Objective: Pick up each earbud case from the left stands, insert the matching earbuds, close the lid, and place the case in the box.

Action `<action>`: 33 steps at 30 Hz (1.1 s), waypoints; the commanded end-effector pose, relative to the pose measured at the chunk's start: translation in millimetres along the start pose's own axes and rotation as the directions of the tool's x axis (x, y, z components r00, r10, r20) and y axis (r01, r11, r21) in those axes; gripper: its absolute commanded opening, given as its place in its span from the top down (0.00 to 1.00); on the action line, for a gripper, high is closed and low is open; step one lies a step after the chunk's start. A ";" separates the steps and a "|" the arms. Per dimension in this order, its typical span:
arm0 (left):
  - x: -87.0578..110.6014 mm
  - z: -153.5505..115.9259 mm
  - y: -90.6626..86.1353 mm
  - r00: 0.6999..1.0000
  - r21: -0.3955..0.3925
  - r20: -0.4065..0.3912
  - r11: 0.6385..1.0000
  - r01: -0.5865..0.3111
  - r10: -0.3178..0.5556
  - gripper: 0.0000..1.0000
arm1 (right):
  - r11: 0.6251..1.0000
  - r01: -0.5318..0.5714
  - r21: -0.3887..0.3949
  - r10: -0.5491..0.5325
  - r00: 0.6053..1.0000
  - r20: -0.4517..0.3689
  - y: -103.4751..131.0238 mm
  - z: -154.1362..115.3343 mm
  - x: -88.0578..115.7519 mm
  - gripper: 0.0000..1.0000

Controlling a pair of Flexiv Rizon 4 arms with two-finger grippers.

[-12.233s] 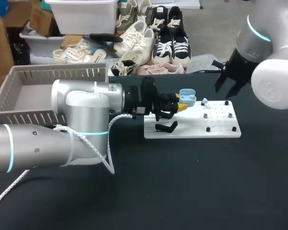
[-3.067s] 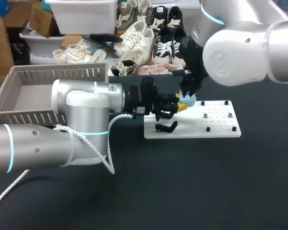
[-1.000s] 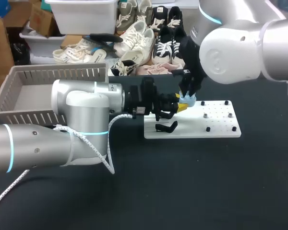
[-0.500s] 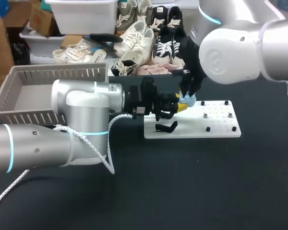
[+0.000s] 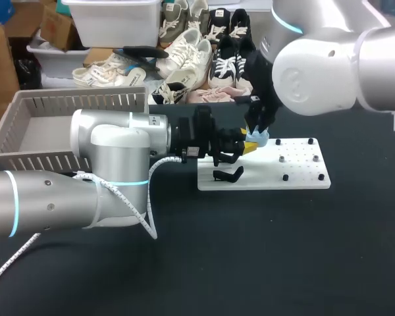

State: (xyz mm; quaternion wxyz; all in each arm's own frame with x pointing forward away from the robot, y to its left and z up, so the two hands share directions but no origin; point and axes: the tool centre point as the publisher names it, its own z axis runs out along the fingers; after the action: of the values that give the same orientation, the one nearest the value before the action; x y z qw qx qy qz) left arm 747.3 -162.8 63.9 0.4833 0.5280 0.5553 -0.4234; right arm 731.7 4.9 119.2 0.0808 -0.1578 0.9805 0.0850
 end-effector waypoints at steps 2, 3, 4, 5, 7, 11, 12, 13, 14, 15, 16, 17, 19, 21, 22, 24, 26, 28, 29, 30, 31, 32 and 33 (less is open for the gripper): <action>0.4 0.1 -0.8 1.000 -0.004 0.002 1.000 -0.001 0.001 1.00 | 1.000 -0.003 -0.002 0.003 1.000 -0.003 0.4 2.3 -0.3 1.00; 0.4 0.1 -0.8 1.000 -0.004 0.002 1.000 -0.001 0.001 1.00 | 1.000 -0.002 -0.003 0.002 1.000 -0.003 1.0 2.5 -0.2 1.00; 0.4 0.1 -0.8 1.000 -0.004 0.002 1.000 -0.001 0.001 1.00 | 1.000 -0.001 -0.003 0.001 1.000 -0.003 1.3 2.7 -0.2 1.00; 0.4 0.1 -0.8 1.000 -0.004 0.002 1.000 -0.001 0.001 1.00 | 1.000 0.000 -0.004 0.000 1.000 -0.004 1.4 2.8 -0.2 1.00; 0.4 0.1 -0.8 1.000 -0.004 0.002 1.000 -0.001 0.001 1.00 | 1.000 0.000 -0.004 0.000 1.000 -0.004 1.7 2.9 -0.3 1.00; 0.4 0.1 -0.8 1.000 -0.004 0.002 1.000 -0.001 0.001 1.00 | 1.000 0.000 -0.005 0.000 1.000 -0.005 2.6 3.5 0.1 1.00; 0.4 0.1 -0.8 1.000 -0.004 0.002 1.000 -0.001 0.001 1.00 | 1.000 0.000 -0.005 0.000 1.000 -0.006 2.7 3.7 0.2 1.00; 0.4 0.1 -0.8 1.000 -0.004 0.002 1.000 -0.001 0.001 1.00 | 1.000 0.000 -0.005 0.000 1.000 -0.006 2.8 3.8 0.3 1.00; 0.4 0.1 -0.8 1.000 -0.004 0.002 1.000 -0.001 0.001 1.00 | 1.000 -0.001 -0.005 0.001 1.000 -0.007 2.9 3.9 0.5 1.00; 0.4 0.1 -0.8 1.000 -0.004 0.002 1.000 -0.001 0.001 1.00 | 1.000 -0.001 -0.005 0.001 1.000 -0.007 2.9 4.0 0.6 1.00; 0.4 0.1 -0.8 1.000 -0.004 0.002 1.000 -0.001 0.001 1.00 | 1.000 -0.001 -0.005 0.001 1.000 -0.007 2.9 4.0 0.7 1.00; 0.4 0.1 -0.8 1.000 -0.004 0.002 1.000 -0.001 0.001 1.00 | 1.000 -0.002 -0.005 0.002 1.000 -0.007 2.8 4.1 0.9 1.00; 0.4 0.1 -0.8 1.000 -0.004 0.002 1.000 -0.001 0.001 1.00 | 1.000 -0.004 -0.005 0.004 1.000 -0.007 2.5 4.1 1.6 1.00; 0.4 0.1 -0.8 1.000 -0.004 0.002 1.000 -0.001 0.001 1.00 | 1.000 -0.006 -0.005 0.005 1.000 -0.007 2.1 4.1 2.2 1.00; 0.4 0.1 -0.8 1.000 -0.004 0.002 1.000 -0.001 0.001 1.00 | 1.000 -0.006 -0.005 0.006 1.000 -0.007 1.9 4.2 2.5 1.00; 0.4 0.1 -0.8 1.000 -0.004 0.002 1.000 -0.001 0.001 1.00 | 1.000 -0.008 -0.005 0.008 1.000 -0.008 1.6 4.4 3.2 1.00; 0.4 0.1 -0.8 1.000 -0.004 0.002 1.000 -0.001 0.001 1.00 | 1.000 -0.010 -0.004 0.010 1.000 -0.009 1.2 4.6 3.6 1.00; 0.4 0.1 -0.8 1.000 -0.004 0.002 1.000 -0.001 0.001 1.00 | 1.000 -0.012 -0.003 0.012 1.000 -0.010 1.1 4.7 3.7 1.00; 0.4 0.1 -0.8 1.000 -0.004 0.002 1.000 -0.001 0.001 1.00 | 1.000 -0.012 -0.003 0.012 1.000 -0.010 1.0 4.7 3.8 1.00; 0.4 0.1 -0.8 1.000 -0.004 0.002 1.000 -0.001 0.001 1.00 | 1.000 -0.013 -0.002 0.013 1.000 -0.010 0.8 5.0 3.6 1.00; 0.4 0.1 -0.8 1.000 -0.004 0.002 1.000 -0.001 0.001 1.00 | 1.000 -0.013 -0.001 0.013 1.000 -0.011 0.7 5.4 3.2 1.00; 0.4 0.1 -0.8 1.000 -0.004 0.002 1.000 -0.001 0.001 1.00 | 1.000 -0.014 0.000 0.014 1.000 -0.011 0.7 5.6 2.9 1.00; 0.4 0.1 -0.8 1.000 -0.004 0.002 1.000 -0.001 0.001 1.00 | 1.000 -0.014 0.002 0.014 1.000 -0.012 1.0 6.2 2.3 1.00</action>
State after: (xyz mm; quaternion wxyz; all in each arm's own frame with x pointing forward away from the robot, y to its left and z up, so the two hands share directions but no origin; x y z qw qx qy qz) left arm 747.1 -162.9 63.6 0.4831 0.5280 0.5553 -0.4235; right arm 729.6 5.1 113.8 0.0747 -0.1529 0.9816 0.0865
